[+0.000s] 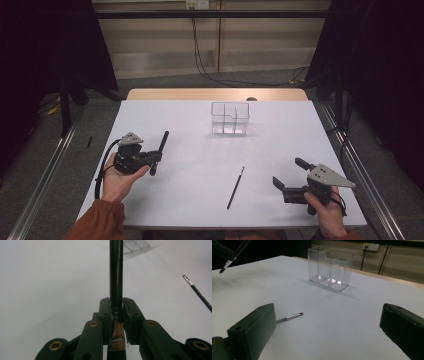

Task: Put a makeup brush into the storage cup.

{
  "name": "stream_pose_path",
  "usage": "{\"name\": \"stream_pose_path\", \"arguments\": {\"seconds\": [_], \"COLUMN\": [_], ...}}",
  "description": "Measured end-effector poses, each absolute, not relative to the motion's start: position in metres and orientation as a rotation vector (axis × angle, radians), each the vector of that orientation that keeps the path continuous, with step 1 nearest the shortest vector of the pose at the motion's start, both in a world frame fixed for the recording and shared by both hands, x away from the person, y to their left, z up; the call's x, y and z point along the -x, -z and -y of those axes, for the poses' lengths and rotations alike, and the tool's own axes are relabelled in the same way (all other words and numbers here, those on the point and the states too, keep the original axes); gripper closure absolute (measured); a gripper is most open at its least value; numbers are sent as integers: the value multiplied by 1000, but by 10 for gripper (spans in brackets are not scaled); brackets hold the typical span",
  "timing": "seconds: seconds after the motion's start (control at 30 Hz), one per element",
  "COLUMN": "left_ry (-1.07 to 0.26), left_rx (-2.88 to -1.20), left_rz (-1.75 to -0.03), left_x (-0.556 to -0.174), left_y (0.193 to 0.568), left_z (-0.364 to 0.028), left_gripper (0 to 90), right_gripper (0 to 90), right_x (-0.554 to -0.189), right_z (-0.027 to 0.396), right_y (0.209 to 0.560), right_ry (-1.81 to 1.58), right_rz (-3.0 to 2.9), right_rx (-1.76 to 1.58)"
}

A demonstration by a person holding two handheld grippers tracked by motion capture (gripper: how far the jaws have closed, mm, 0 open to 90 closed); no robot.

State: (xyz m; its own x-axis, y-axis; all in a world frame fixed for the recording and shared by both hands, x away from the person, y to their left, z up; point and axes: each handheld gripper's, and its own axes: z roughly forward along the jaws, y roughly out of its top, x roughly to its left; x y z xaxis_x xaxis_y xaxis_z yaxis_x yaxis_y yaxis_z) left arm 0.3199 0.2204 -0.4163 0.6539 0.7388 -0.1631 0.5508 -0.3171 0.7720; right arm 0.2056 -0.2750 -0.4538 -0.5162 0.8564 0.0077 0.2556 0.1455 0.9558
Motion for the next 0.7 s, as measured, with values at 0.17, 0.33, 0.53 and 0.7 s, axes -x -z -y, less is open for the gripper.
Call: {"name": "stream_pose_path", "arguments": {"seconds": [0.17,0.33,0.53,0.7], "left_ry": [-270,-250,-201,-165], "left_rx": [-1975,-1934,-1922,-1933], "left_rz": [-997,-961,-875,-819], "left_x": [-318,-315,-309,-304], "left_y": [417,415,414,413], "left_z": [-223,-225,-213,-200], "left_gripper": [781,781,781,781], "right_gripper": [0,0,0,0], "right_x": [-205,-205,-205,-205], "right_z": [275,275,275,275], "right_y": [454,454,453,453], "right_ry": [-1388,-1391,-1393,-1396], "right_rz": [-1865,-1862,-1863,-1867], "right_rx": [-1064,-1062,-1063,-1053]}}
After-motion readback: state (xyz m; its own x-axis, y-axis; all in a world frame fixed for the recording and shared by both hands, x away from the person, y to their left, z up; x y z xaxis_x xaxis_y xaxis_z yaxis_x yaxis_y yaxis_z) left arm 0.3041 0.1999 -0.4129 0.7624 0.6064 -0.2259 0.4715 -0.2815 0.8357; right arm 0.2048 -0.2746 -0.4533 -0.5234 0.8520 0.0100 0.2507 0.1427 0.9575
